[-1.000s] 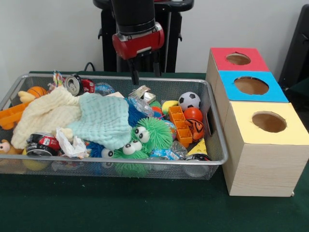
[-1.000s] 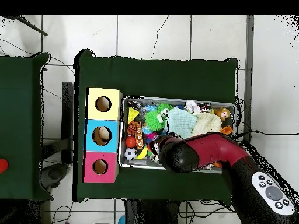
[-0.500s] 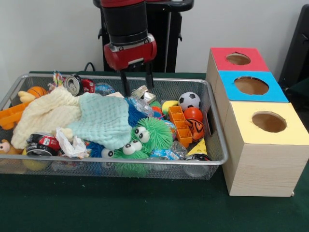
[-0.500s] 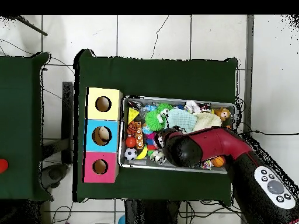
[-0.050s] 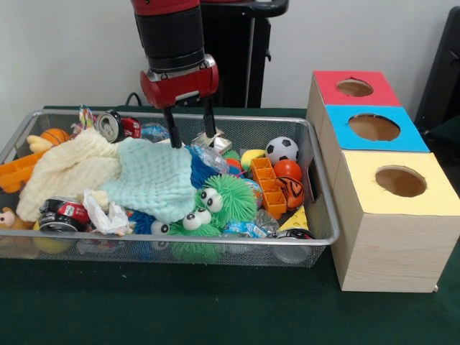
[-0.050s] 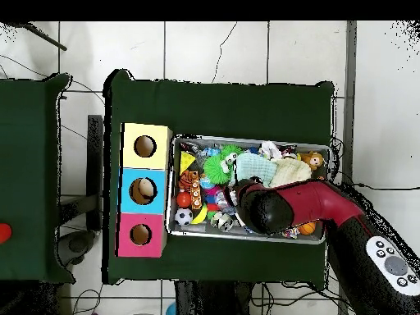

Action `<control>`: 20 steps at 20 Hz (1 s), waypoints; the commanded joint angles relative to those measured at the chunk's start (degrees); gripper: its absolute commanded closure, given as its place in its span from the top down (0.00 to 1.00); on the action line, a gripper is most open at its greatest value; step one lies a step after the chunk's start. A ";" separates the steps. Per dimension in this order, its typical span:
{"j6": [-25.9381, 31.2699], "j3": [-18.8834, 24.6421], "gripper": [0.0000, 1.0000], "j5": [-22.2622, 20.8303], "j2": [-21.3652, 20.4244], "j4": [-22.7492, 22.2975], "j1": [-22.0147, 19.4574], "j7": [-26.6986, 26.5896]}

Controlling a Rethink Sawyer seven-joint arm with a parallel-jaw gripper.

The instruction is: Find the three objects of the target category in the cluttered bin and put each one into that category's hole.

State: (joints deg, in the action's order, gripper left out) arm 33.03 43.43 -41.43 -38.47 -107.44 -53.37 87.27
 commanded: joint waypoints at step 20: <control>1.79 -3.45 1.00 -7.10 2.84 1.89 5.67 -3.61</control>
State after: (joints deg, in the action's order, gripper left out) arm 33.03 43.19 -45.01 -38.23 -107.44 -49.38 87.27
